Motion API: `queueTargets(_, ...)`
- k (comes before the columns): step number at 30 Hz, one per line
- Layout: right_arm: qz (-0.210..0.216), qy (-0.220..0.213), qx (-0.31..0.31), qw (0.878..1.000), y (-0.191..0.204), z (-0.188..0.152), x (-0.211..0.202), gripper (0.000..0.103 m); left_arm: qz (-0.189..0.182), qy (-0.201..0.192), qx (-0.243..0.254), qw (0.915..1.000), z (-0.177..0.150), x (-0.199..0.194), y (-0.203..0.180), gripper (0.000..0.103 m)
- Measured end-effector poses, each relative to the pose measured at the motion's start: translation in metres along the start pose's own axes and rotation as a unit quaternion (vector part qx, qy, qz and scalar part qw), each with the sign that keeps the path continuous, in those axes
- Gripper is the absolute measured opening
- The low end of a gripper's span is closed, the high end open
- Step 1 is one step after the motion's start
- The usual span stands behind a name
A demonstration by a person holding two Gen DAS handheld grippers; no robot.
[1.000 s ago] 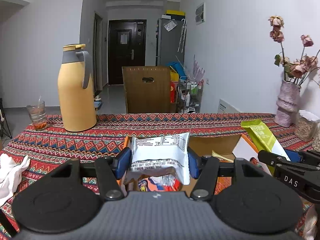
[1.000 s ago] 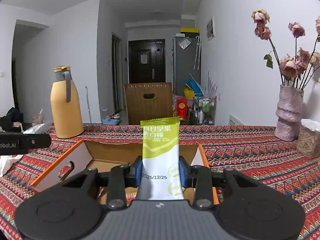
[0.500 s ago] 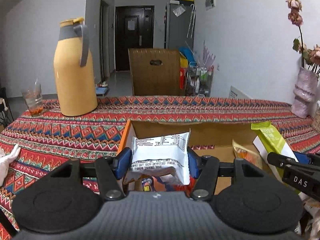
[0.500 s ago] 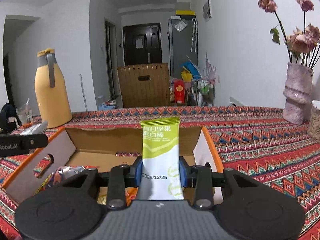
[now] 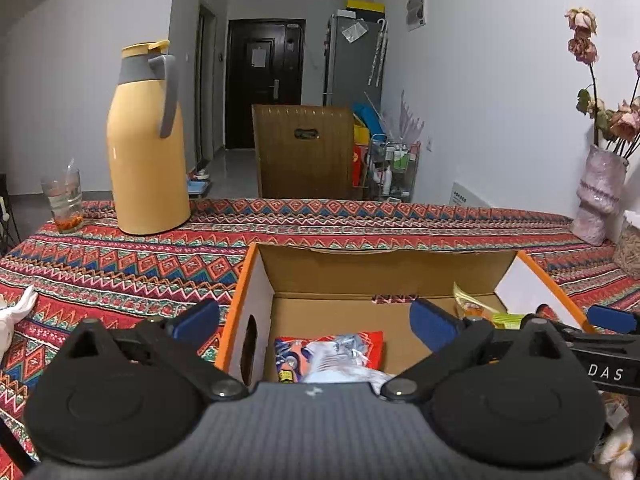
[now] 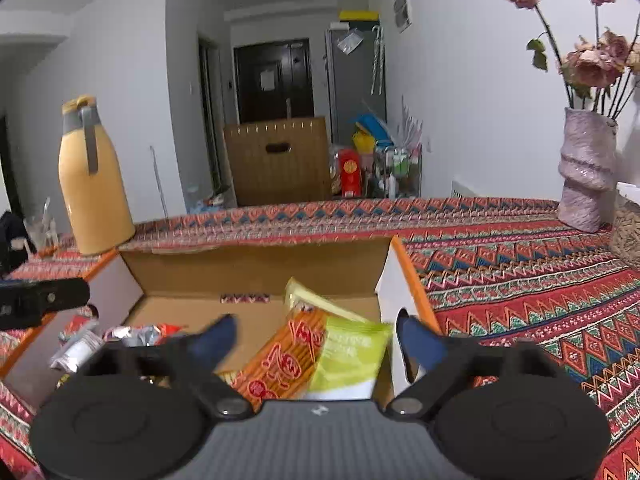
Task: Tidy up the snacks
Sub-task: 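Carry both packs over the box and release them inside, then move both tools back over the remaining snack pile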
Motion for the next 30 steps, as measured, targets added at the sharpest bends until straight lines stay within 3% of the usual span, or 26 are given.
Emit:
queueTargets(13,0.0,-0.016,0.006,1.0,-0.003,0.011,-0.013,0.103,0.0,-0.013,-0.01,0.9999,0.01,-0.013,-0.002,0.103)
queueTargets(21,-0.004,-0.037,-0.003,0.999,-0.005,0.019,-0.044,0.103,0.0,-0.03,-0.001,0.9995,0.017,-0.04,-0.01,0.103)
queueTargets(30,0.004,-0.03,-0.011,0.999,-0.006,0.004,-0.078,0.103,-0.006,-0.035,0.0,0.9994,0.004,-0.076,-0.014,0.103)
Point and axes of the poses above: each gripper's, at about its wrist camera, not at the fingertips, and x roughly the way its jaws point, y to its left, z to its top, the point moved 9 cm from there along x, roughly the way its jaws point, and after that the axes turned 10 degrees about -z, right-handed, at the moved point
